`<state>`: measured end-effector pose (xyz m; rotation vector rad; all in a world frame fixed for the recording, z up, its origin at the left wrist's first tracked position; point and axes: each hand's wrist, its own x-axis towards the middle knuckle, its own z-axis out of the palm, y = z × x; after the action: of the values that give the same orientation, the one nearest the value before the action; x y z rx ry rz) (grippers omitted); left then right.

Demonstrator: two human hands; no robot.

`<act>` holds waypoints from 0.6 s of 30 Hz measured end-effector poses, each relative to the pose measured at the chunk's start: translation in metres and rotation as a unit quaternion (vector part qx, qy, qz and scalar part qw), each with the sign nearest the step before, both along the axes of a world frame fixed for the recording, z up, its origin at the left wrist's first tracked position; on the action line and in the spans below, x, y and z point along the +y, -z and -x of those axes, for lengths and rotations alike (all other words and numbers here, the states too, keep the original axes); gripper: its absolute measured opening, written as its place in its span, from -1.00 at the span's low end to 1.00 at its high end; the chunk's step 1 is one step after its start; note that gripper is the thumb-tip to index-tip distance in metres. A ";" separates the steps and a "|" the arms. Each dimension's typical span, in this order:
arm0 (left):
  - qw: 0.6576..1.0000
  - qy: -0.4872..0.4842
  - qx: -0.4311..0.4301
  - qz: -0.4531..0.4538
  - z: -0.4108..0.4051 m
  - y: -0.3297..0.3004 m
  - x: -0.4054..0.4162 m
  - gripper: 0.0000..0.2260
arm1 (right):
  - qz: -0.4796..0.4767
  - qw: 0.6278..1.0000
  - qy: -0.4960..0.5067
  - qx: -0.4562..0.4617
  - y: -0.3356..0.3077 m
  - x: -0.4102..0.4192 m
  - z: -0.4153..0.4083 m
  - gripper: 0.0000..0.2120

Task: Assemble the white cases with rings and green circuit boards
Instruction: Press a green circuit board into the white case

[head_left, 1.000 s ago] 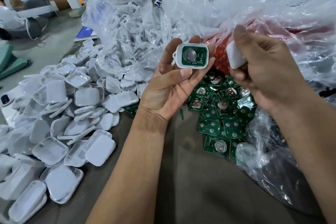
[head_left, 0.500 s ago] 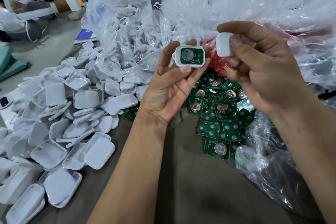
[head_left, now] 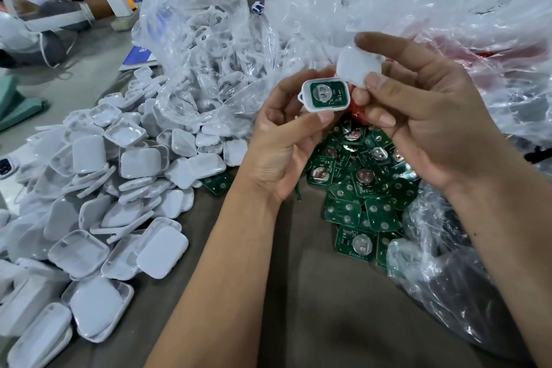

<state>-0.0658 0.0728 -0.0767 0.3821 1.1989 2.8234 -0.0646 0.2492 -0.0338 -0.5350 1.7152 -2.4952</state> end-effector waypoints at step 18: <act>0.971 -0.168 0.003 0.169 -0.003 0.002 0.020 -0.59 | -0.078 0.987 0.138 0.032 0.011 -0.008 0.007 -0.77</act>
<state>-0.0624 0.0924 -0.0783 0.1788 1.8647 2.7893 -0.0721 0.2416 -0.0449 -0.3923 2.1193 -2.5107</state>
